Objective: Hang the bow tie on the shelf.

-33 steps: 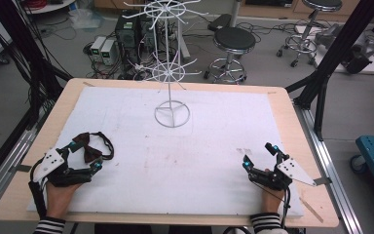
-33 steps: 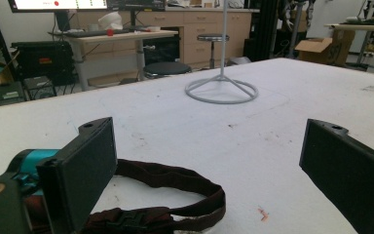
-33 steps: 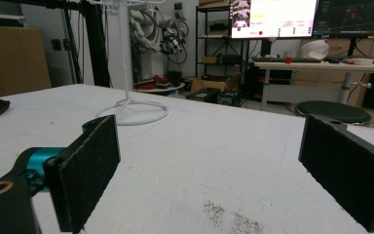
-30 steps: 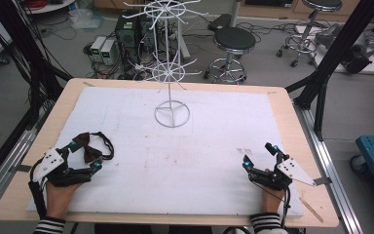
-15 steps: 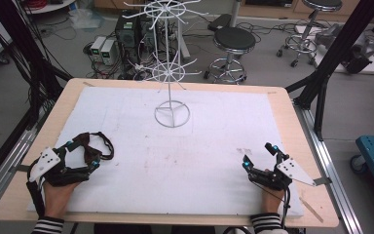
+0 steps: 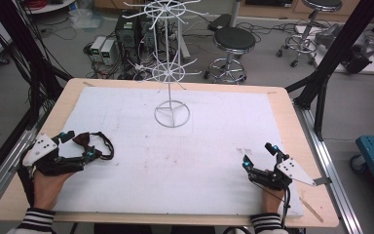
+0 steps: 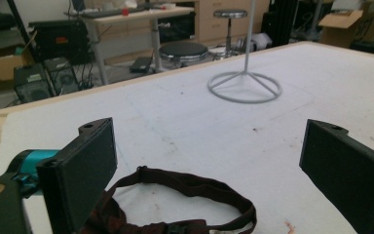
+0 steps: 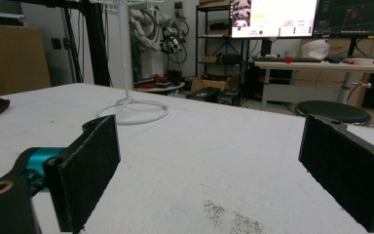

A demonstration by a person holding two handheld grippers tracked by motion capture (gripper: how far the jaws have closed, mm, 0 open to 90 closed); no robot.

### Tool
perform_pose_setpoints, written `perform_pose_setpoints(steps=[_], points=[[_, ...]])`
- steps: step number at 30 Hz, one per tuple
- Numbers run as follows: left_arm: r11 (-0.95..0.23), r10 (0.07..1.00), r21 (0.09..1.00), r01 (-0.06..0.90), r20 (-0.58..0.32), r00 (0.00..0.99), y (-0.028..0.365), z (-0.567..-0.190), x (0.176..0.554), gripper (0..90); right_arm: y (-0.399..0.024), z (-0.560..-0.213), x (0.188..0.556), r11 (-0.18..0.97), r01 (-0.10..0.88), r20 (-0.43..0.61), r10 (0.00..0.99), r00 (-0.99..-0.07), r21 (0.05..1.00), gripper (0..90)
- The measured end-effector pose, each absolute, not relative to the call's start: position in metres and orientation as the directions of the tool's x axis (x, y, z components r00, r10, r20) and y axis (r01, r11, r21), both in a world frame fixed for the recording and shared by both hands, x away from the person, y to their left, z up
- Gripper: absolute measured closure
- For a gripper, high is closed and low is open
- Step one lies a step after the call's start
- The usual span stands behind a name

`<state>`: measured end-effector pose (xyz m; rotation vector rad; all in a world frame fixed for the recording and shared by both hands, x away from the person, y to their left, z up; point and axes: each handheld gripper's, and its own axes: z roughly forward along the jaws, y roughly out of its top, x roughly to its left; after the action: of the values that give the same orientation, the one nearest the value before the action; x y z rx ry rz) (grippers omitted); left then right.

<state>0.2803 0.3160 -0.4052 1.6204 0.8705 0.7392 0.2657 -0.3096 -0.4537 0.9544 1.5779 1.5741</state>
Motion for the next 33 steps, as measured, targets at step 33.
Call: perform_pose_setpoints(steps=[33], points=[[-0.28, 0.879, 0.834, 0.476, 0.024, 0.476, 0.324, -0.382, 0.334, 7.1, -0.31, -0.454, 0.266, -0.012, 0.025, 0.022, 0.876, -0.482, 1.0, 7.3]])
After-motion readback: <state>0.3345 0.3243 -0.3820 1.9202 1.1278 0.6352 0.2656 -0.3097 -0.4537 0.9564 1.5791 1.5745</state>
